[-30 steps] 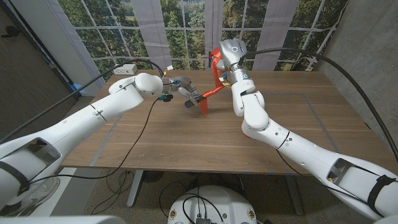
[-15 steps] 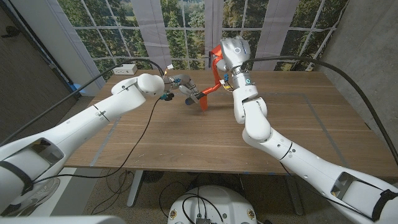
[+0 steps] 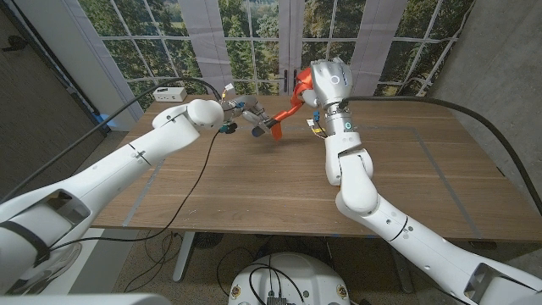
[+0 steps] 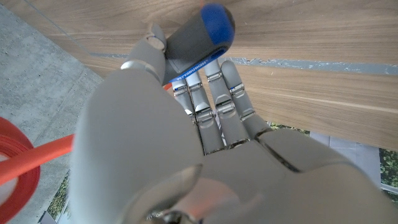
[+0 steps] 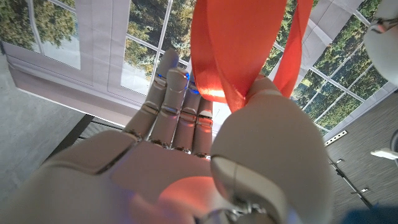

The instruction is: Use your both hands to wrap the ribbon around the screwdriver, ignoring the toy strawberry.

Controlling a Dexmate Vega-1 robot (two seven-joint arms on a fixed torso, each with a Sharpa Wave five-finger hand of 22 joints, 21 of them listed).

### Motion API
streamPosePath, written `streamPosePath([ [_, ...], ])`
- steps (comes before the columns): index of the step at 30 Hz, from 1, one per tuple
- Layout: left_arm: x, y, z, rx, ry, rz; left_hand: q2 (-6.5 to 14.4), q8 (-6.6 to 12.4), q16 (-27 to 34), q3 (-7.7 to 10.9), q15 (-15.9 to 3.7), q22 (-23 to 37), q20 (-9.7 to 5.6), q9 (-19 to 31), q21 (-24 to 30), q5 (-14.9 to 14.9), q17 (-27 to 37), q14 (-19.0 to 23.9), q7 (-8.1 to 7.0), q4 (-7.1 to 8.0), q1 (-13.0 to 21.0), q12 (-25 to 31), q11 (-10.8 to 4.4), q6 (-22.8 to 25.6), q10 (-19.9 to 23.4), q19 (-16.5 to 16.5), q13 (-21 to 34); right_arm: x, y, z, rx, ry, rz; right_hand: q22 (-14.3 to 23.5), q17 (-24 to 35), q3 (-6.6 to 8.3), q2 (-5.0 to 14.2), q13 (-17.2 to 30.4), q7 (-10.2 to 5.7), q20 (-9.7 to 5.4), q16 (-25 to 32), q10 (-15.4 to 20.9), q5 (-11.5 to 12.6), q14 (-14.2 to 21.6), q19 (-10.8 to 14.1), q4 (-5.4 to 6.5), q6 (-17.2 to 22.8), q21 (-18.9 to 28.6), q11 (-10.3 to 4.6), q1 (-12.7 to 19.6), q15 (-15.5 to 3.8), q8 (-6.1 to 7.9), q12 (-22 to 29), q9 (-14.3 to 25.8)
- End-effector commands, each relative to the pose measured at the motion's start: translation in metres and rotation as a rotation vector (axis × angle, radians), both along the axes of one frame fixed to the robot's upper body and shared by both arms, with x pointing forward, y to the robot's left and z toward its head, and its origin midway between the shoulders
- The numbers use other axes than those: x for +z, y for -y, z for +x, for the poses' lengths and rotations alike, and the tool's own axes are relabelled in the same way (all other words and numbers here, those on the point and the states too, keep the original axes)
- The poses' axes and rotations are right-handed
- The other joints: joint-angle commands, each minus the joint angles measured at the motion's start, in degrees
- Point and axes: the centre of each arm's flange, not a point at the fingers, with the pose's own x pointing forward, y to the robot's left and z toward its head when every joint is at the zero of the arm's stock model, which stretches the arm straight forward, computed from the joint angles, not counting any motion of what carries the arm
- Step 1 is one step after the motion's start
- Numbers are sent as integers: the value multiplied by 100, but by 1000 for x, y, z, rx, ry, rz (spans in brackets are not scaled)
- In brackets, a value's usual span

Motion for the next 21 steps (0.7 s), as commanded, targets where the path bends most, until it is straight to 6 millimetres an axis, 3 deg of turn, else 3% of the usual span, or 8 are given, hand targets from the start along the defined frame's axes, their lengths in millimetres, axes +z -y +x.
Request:
streamPosePath([
  [1, 12, 2, 3, 8, 13, -31, 925, 28, 18, 314, -1457, 10, -150, 189, 34, 25, 1295, 1020, -31, -20, 934, -6, 24, 55, 60, -10, 20, -32, 18, -15, -29, -18, 57, 7, 3, -6, 683, 2932, -349, -437, 33, 500, 29, 68, -7, 37, 864, 45, -490, 750, -908, 1, 733, 1376],
  [9, 18, 7, 3, 4, 19, -28, 922, 14, 5, 314, -1457, 9, -152, 198, 46, 26, 1301, 1025, -43, -20, 934, -14, 24, 65, 62, -18, 28, -51, 30, -15, -26, -68, 115, 5, 3, -9, 683, 2941, -344, -443, 40, 508, 28, 68, -14, 44, 872, 62, -481, 756, -908, -10, 737, 1391],
  [21, 23, 13, 5, -33, -6, -54, 919, -13, -12, 317, -1457, 7, -150, 211, 67, 31, 1311, 1045, -41, -24, 939, -24, 33, 77, 73, -33, 43, -82, 34, 2, 7, -190, 135, 2, 3, -9, 683, 2946, -346, -438, 46, 508, 27, 66, -23, 48, 876, 79, -487, 767, -907, -25, 734, 1405],
])
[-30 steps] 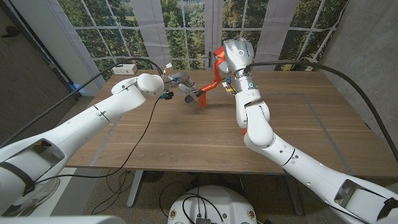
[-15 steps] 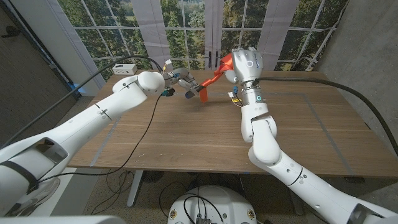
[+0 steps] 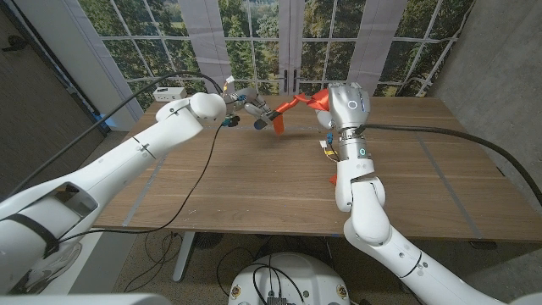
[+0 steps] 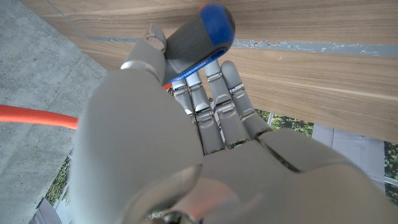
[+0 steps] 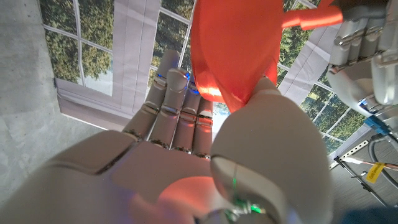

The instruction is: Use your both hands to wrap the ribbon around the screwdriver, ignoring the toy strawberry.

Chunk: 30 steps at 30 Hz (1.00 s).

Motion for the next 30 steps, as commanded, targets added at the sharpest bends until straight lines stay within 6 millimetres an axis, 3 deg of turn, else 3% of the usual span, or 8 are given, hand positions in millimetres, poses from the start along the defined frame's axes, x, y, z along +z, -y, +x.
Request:
streamPosePath([
  [1, 10, 9, 2, -26, -5, -19, 919, 28, 24, 317, -1456, 10, -160, 210, 28, 33, 1110, 1031, -38, -24, 939, -25, -7, 79, 44, -26, 20, -31, 7, 15, 29, -119, 47, 2, 2, 10, 683, 2901, -341, -441, 47, 525, 27, 65, -29, 22, 879, 26, -479, 767, -907, -24, 710, 1403],
  [11, 12, 6, 1, -51, -32, -55, 917, 14, 8, 318, -1457, 9, -162, 226, 44, 35, 1115, 1043, -32, -24, 941, -35, -8, 97, 47, -37, 30, -50, 10, 31, 34, -194, 52, 1, 2, 11, 682, 2952, -335, -440, 51, 510, 27, 63, -32, 24, 890, 44, -464, 780, -908, -41, 731, 1404],
  [30, 17, 3, -10, -63, -52, -12, 912, -26, -18, 318, -1456, 9, -155, 247, 73, 39, 1131, 1056, -27, -23, 941, -60, -7, 96, 51, -57, 31, -65, 27, 59, -43, -258, 79, -1, 1, 7, 680, 2915, -319, -434, 56, 516, 26, 56, -47, 34, 905, 69, -472, 793, -908, -71, 702, 1407],
])
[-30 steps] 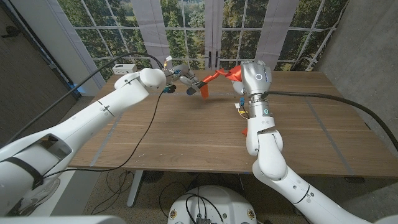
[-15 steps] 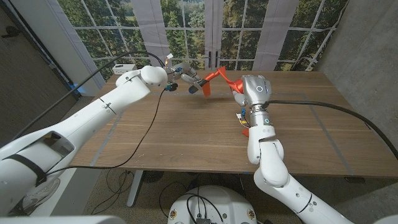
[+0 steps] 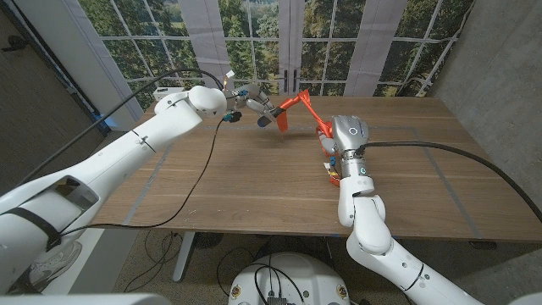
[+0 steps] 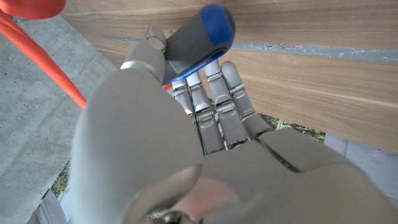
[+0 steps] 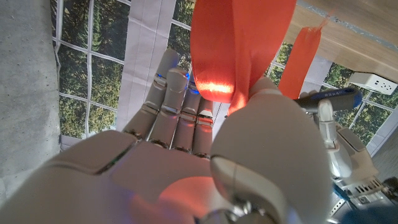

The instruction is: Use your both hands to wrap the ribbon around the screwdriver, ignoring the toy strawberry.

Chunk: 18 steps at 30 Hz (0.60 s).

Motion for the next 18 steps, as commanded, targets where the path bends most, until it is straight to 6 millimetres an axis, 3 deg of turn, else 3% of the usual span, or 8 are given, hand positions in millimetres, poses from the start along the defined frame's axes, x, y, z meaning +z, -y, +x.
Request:
streamPosePath([
  [1, 2, -2, -6, -11, -15, 11, 913, 14, -1, 319, -1467, 8, -157, 241, 31, 37, 954, 1038, -25, -23, 942, -4, -13, 61, 50, -18, 8, -12, 11, 16, -38, -46, 15, -2, 0, 14, 711, 2915, -298, -433, 34, 510, 26, 58, -51, 40, 819, 27, -461, 763, -908, 22, 670, 1411],
  [18, -6, -2, -9, 3, -43, 60, 913, -19, -19, 321, -1466, 7, -146, 263, 56, 42, 976, 1056, -28, -20, 940, -17, -10, 69, 51, -41, 26, -16, 11, 15, -39, -64, 1, -4, 1, 12, 707, 2918, -300, -426, 38, 509, 25, 56, -53, 45, 835, 48, -451, 777, -906, 5, 666, 1422],
])
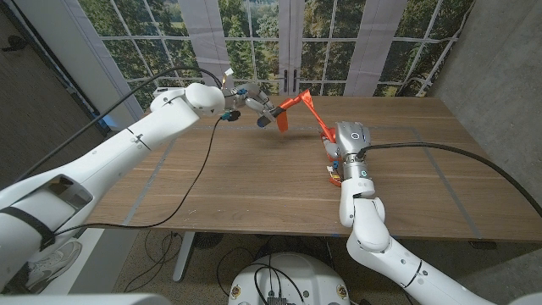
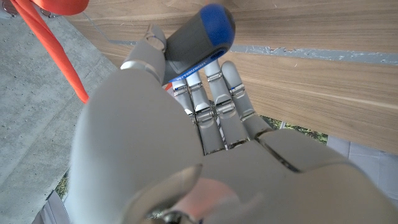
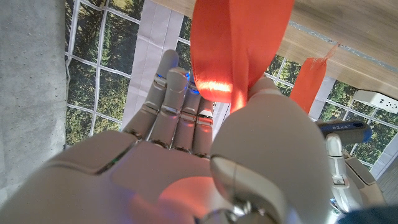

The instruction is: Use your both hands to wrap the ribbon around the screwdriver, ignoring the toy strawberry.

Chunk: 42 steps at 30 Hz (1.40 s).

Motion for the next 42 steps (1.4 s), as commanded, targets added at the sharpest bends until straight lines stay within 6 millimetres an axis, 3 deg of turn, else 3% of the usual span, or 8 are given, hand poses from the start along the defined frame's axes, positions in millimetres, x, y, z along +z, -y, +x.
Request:
streamPosePath([
  [1, -6, -1, -3, 22, -31, 66, 913, 1, -25, 322, -1465, 20, -147, 260, 36, 43, 974, 1054, -13, -20, 941, -12, -8, 69, 59, -45, 22, -4, 3, 3, -7, -31, -3, -5, 1, 9, 714, 2917, -300, -460, 38, 512, 24, 55, -19, 29, 831, 28, -454, 770, -906, 31, 666, 1427],
  [11, -5, 0, -15, 106, 12, 236, 911, -15, -36, 328, -1465, 18, -139, 282, 41, 46, 988, 1053, -7, -24, 947, -32, 11, 59, 25, -64, 28, 2, 0, 12, 9, -173, -56, -6, 0, 5, 714, 2863, -309, -474, 37, 508, 21, 49, -38, 40, 820, 30, -437, 766, -905, -9, 628, 1396],
  [21, -11, 2, -24, 213, 88, 321, 917, -31, -64, 335, -1466, 16, -124, 301, 45, 50, 985, 1033, -9, -23, 951, -44, 17, 51, 15, -84, 28, -5, -3, 20, 19, -222, -74, -6, -7, 9, 723, 2797, -308, -444, 26, 528, 18, 42, -34, 42, 863, 44, -424, 780, -907, -32, 594, 1358],
  [28, -20, 7, -20, 269, 85, 395, 919, -42, -66, 340, -1465, 14, -119, 305, 44, 53, 993, 1040, -7, -23, 954, -44, 10, 53, 10, -100, 39, -10, -7, 25, 38, -261, -105, -6, -16, 50, 750, 2667, -262, -338, 50, 660, -30, 163, 52, -3, 973, 95, -388, 844, -908, -28, 569, 1297],
  [42, -40, 12, -13, 340, 87, 489, 922, -71, -91, 343, -1466, 16, -111, 315, 53, 57, 999, 1036, -15, -18, 945, -57, 21, 53, 9, -126, 35, -20, -12, 33, 74, -329, -127, -7, -26, 75, 744, 2590, -218, -322, 24, 696, -128, 204, 74, -36, 1025, 133, -363, 865, -903, -65, 545, 1206],
])
